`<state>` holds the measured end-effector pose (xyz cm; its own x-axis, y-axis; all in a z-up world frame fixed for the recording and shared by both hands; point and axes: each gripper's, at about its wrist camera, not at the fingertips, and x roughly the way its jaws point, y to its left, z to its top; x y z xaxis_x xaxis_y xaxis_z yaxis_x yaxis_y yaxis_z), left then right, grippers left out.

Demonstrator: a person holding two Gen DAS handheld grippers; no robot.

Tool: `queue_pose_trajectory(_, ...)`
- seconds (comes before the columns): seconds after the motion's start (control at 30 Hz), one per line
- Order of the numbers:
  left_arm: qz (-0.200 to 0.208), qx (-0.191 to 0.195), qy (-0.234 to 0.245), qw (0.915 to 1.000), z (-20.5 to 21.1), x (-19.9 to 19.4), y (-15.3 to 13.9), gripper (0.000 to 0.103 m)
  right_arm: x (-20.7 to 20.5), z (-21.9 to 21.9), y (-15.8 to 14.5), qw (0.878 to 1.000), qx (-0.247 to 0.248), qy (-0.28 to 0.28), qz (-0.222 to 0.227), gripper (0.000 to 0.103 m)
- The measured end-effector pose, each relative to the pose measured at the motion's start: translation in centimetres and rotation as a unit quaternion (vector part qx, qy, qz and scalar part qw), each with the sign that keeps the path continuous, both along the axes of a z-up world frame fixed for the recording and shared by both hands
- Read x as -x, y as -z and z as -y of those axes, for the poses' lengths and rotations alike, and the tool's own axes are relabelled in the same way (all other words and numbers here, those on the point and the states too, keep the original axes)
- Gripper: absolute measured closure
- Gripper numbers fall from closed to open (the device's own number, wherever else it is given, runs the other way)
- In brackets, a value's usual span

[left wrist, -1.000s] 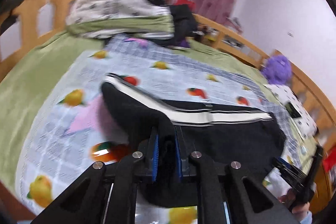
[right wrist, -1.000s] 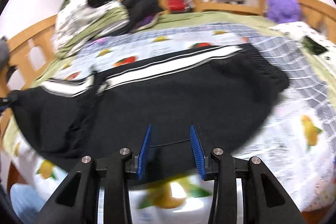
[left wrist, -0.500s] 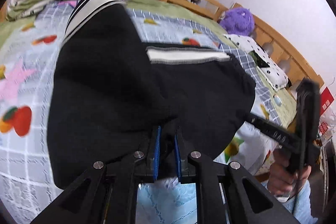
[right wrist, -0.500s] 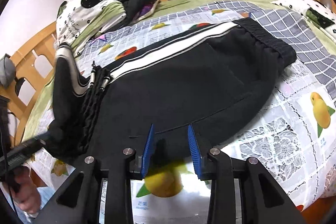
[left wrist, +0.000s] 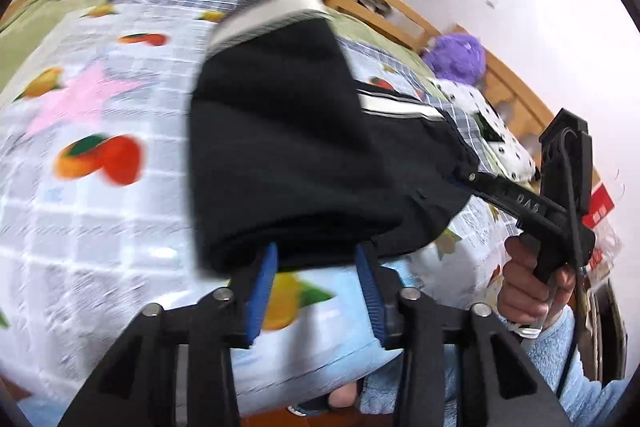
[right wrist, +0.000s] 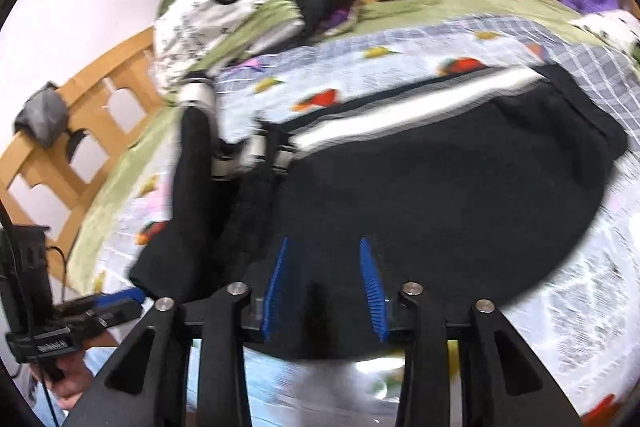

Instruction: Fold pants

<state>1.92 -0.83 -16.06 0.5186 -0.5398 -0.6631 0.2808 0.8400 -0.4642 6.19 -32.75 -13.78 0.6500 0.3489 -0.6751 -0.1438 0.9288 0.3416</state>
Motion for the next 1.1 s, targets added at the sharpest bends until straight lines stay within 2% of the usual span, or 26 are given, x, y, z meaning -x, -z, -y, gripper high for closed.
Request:
queue_pose_trajectory(0.1, -0.006, -0.012, -0.041, 0.9991, -2.9, 0.6, 0.6, 0.063, -0.7, -3.2, -0.7, 0.999, -0.009, -0.030, 0.012, 0.060)
queue_pose_trajectory(0.2, -0.012, -0.006, -0.068, 0.9976, -5.5, 0.9, 0.8, 0.063, -1.4, -6.2, -0.8, 0.998, -0.018, -0.056, 0.017, 0.051)
queue_pose_trajectory(0.27, -0.011, 0.001, -0.081, 0.9967, -6.9, 1.1, 0.8, 0.063, -2.1, -8.0, -0.3, 0.998, -0.013, -0.064, 0.018, 0.047)
queue_pose_trajectory(0.37, -0.014, 0.002, -0.089, 0.9959, -7.7, 0.7, 0.8, 0.063, -4.0, -10.1, 1.1, 0.998, -0.001, -0.061, 0.005, 0.047)
queue_pose_trajectory(0.4, -0.014, 0.000, -0.090, 0.9958, -7.7, 0.6, 0.8, 0.063, -4.8, -10.7, 1.6, 0.998, -0.001, -0.061, -0.008, 0.050)
queue_pose_trajectory(0.47, -0.017, -0.003, -0.092, 0.9956, -7.5, 0.1, 0.9, 0.063, -5.8, -11.9, 2.2, 0.996, -0.004, -0.081, -0.035, 0.089)
queue_pose_trajectory(0.5, -0.020, -0.003, -0.092, 0.9956, -7.4, -0.1, 1.0, 0.063, -5.9, -12.4, 1.9, 0.995, 0.011, -0.089, -0.033, 0.090)
queue_pose_trajectory(0.57, -0.025, -0.005, -0.089, 0.9958, -7.0, -0.6, 1.0, 0.063, -5.1, -13.0, 0.5, 0.993, 0.066, -0.098, 0.003, 0.093)
queue_pose_trajectory(0.63, -0.020, -0.011, -0.081, 0.9964, -6.0, -0.9, 0.7, 0.063, -4.4, -12.3, -1.5, 0.990, 0.082, -0.111, 0.028, 0.093)
queue_pose_trajectory(0.77, 0.001, -0.020, -0.068, 0.9975, -3.5, -1.4, -0.3, 0.063, -4.8, -7.5, -4.3, 0.989, 0.096, -0.099, 0.047, 0.093)
queue_pose_trajectory(1.1, 0.002, -0.011, -0.019, 0.9998, 4.6, -3.2, -1.6, 0.063, -6.3, 6.8, -6.3, 0.982, 0.160, -0.041, 0.089, 0.093)
